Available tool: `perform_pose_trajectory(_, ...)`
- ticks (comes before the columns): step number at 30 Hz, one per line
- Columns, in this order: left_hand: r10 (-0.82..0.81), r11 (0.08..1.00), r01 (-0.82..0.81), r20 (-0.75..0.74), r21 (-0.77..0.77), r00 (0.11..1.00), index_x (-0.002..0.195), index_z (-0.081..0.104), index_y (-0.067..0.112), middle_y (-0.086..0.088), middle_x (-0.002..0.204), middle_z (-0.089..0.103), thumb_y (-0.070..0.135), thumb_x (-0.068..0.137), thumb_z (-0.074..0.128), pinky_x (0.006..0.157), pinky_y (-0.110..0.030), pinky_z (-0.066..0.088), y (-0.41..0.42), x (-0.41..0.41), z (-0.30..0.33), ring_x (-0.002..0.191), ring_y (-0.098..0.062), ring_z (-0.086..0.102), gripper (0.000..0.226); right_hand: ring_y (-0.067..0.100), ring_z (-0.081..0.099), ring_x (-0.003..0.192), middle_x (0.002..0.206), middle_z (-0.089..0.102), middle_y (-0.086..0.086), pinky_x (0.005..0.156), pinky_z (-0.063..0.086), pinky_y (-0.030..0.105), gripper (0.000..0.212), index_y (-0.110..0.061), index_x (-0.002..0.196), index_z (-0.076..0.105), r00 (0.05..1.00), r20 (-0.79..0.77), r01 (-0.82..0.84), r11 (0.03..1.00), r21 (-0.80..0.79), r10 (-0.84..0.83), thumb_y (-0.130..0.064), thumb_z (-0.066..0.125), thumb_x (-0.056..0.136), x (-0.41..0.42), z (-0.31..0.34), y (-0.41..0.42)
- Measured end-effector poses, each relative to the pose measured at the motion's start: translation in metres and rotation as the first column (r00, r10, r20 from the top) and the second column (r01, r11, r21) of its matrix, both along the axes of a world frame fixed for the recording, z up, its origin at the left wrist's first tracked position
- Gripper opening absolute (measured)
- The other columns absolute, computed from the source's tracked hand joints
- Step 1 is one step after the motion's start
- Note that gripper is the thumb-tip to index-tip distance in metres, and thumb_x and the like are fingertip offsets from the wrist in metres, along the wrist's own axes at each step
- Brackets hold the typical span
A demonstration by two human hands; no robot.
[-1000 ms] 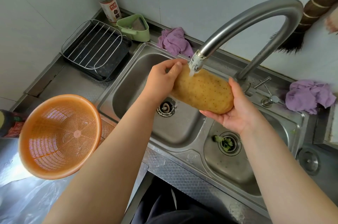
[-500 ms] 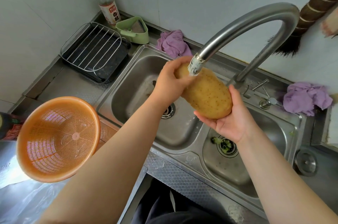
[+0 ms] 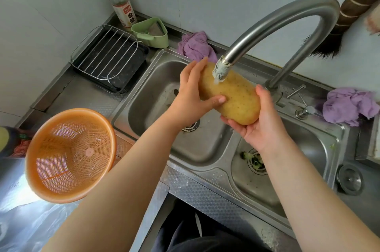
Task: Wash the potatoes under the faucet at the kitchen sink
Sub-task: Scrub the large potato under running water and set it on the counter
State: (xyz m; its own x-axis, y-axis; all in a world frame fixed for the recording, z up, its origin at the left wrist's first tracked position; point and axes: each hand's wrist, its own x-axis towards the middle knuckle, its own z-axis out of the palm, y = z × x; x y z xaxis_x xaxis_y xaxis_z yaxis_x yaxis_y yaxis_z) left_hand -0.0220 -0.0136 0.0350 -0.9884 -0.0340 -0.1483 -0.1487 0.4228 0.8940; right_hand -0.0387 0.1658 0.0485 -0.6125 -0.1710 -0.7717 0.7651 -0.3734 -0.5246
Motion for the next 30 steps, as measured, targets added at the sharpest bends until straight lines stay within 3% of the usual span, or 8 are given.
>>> perform_pose_trajectory(3, 0.09, 0.995, -0.087, -0.061, 0.053, 0.994, 0.151, 0.02, 0.042, 0.001, 0.158, 0.012, 0.045, 0.077, 0.082, 0.121, -0.042, 0.028, 0.007, -0.001, 0.0, 0.15, -0.023, 0.017, 0.097, 0.038, 0.074, 0.086, 0.109, 0.073, 0.017, 0.047, 0.057, 0.025, 0.058, -0.017, 0.123, 0.062, 0.998, 0.061, 0.002, 0.998, -0.058, 0.002, -0.062, 0.056, 0.087, 0.006, 0.002, -0.009)
perform_pose_trajectory(7, 0.389, 0.918, -0.364, -0.186, 0.154, 0.902, 0.13, 0.059, 0.022, 0.0, 0.132, 0.049, 0.027, 0.092, 0.066, 0.109, -0.034, 0.042, 0.01, -0.009, -0.003, 0.127, -0.017, 0.05, 0.039, 0.038, 0.074, 0.079, 0.111, 0.07, 0.019, 0.048, 0.058, 0.025, 0.058, -0.015, 0.122, 0.059, 0.996, 0.082, 0.04, 0.995, -0.093, -0.032, -0.062, 0.056, 0.087, 0.014, -0.001, -0.02)
perform_pose_trajectory(10, 0.595, 0.777, -0.557, -0.056, 0.294, 0.801, 0.109, 0.07, 0.02, 0.01, 0.091, 0.066, 0.022, 0.099, 0.055, 0.078, -0.026, 0.05, 0.008, -0.015, -0.003, 0.083, -0.005, 0.06, 0.017, 0.039, 0.074, 0.081, 0.109, 0.07, 0.019, 0.047, 0.058, 0.025, 0.055, -0.015, 0.12, 0.059, 0.998, 0.062, 0.027, 0.998, -0.057, -0.024, -0.06, 0.057, 0.088, 0.018, -0.004, -0.017)
perform_pose_trajectory(12, 0.69, 0.667, -0.663, 0.055, 0.339, 0.722, 0.099, 0.071, 0.023, 0.011, 0.091, 0.069, 0.019, 0.102, 0.05, 0.082, -0.028, 0.052, 0.007, -0.018, -0.005, 0.086, -0.006, 0.062, 0.022, 0.039, 0.074, 0.083, 0.109, 0.069, 0.019, 0.047, 0.058, 0.025, 0.051, -0.017, 0.116, 0.058, 0.999, 0.041, 0.009, 1.0, -0.022, -0.008, -0.06, 0.058, 0.087, 0.018, -0.007, -0.015)
perform_pose_trajectory(15, 0.557, 0.639, -0.617, 0.278, 0.458, 0.783, 0.102, 0.075, 0.031, 0.004, 0.113, 0.073, 0.035, 0.097, 0.054, 0.102, -0.043, 0.053, 0.004, -0.018, -0.01, 0.111, -0.015, 0.065, 0.022, 0.038, 0.074, 0.078, 0.101, 0.074, 0.021, 0.044, 0.056, 0.025, 0.055, -0.014, 0.117, 0.059, 0.997, 0.07, -0.015, 1.0, -0.025, 0.017, -0.061, 0.057, 0.087, 0.015, -0.011, -0.005)
perform_pose_trajectory(17, 0.37, 0.517, -0.582, 0.449, 0.628, 0.813, 0.116, 0.074, 0.029, -0.002, 0.124, 0.072, 0.04, 0.087, 0.061, 0.106, -0.049, 0.05, 0.0, -0.017, -0.009, 0.121, -0.023, 0.064, 0.034, 0.036, 0.073, 0.071, 0.087, 0.077, 0.02, 0.042, 0.055, 0.024, 0.059, -0.01, 0.116, 0.061, 0.992, 0.111, -0.056, 0.997, -0.057, 0.062, -0.061, 0.055, 0.088, 0.011, -0.015, 0.004)
perform_pose_trajectory(21, 0.166, 0.367, -0.531, 0.508, 0.764, 0.845, 0.137, 0.061, 0.011, -0.011, 0.115, 0.072, 0.027, 0.086, 0.066, 0.098, -0.045, 0.051, 0.002, -0.018, -0.007, 0.106, -0.027, 0.067, 0.053, 0.033, 0.071, 0.067, 0.086, 0.075, 0.018, 0.041, 0.055, 0.024, 0.07, -0.008, 0.117, 0.066, 0.971, 0.184, -0.132, 0.984, -0.119, 0.153, -0.068, 0.052, 0.085, 0.008, -0.03, 0.019)
perform_pose_trajectory(30, 0.172, 0.491, -0.498, 0.481, 0.715, 0.86, 0.111, 0.071, 0.01, -0.008, 0.101, 0.075, 0.027, 0.101, 0.055, 0.102, -0.043, 0.053, 0.019, -0.02, -0.006, 0.102, -0.023, 0.069, 0.025, 0.04, 0.07, 0.091, 0.101, 0.075, 0.019, 0.068, 0.062, 0.048, 0.054, -0.011, 0.108, 0.071, 0.961, 0.268, 0.009, 0.962, -0.272, 0.066, -0.059, 0.056, 0.087, 0.005, -0.05, 0.016)
